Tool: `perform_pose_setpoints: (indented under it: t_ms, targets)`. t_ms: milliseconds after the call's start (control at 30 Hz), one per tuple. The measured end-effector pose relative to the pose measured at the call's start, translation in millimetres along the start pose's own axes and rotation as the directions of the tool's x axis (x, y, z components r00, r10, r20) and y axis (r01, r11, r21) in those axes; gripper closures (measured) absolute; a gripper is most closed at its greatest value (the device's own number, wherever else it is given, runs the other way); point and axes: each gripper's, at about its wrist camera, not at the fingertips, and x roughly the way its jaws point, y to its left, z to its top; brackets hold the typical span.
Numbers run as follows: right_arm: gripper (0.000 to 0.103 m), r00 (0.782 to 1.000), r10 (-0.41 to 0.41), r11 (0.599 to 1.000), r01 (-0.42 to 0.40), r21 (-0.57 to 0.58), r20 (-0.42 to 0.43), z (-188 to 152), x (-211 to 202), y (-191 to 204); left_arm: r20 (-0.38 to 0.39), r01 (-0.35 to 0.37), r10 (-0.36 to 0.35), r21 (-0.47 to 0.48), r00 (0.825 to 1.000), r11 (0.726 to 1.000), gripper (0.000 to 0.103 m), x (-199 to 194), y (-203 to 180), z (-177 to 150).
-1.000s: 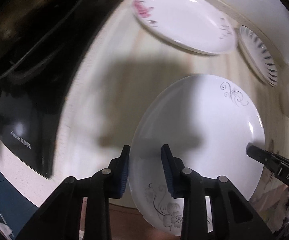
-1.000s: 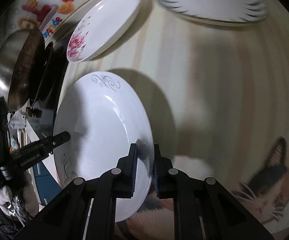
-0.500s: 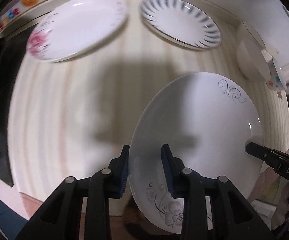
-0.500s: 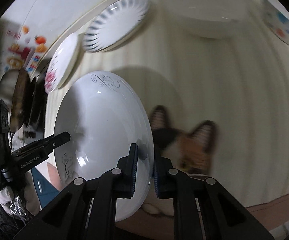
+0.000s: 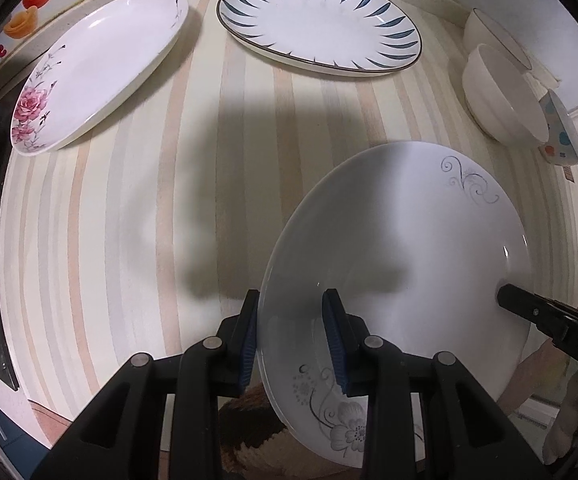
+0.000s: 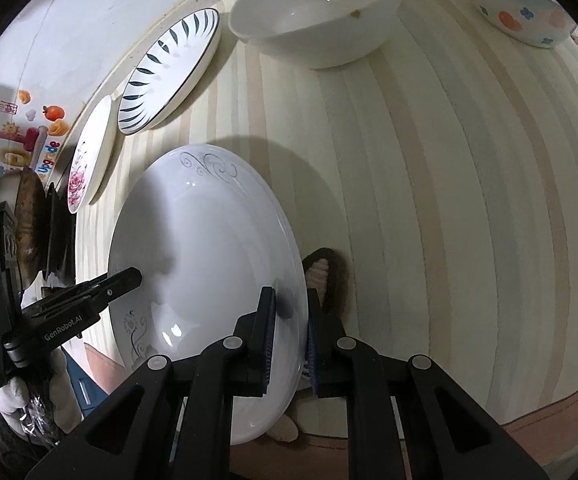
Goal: Organize plates and bowls
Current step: 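Carry the held white plate with both grippers toward the pink-flower plate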
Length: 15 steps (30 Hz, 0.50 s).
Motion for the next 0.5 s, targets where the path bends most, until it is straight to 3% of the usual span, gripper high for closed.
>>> perform_pose_setpoints:
  t_ms: [133, 333, 400, 500]
  targets:
    - [0.087, 1.000, 0.001, 1.000, -0.001, 0.001, -0.001, 1, 0, -2, 0.007, -0.015, 0.015, -0.006, 1.000, 1.000, 0.075, 21, -24, 29]
    - [0.085, 0.999, -0.018, 1.000, 0.017, -0.009, -0.034, 4, 5, 3, 0.018, -0.045, 0.045, 0.013, 0.999, 0.999, 0.074, 18, -34, 29]
    - [0.085, 0.997, -0.031, 0.999, 0.032, 0.016, -0.071, 7, -1, 1, 0.047, -0.068, 0.068, -0.008, 0.997, 0.998, 0.074, -1, -22, 28]
    - [0.081, 0.999, -0.049, 0.998, 0.049, 0.033, -0.015, 14, -37, 5, 0.132, -0.074, 0.087, -0.100, 0.987, 0.992, 0.074, -44, 16, 30]
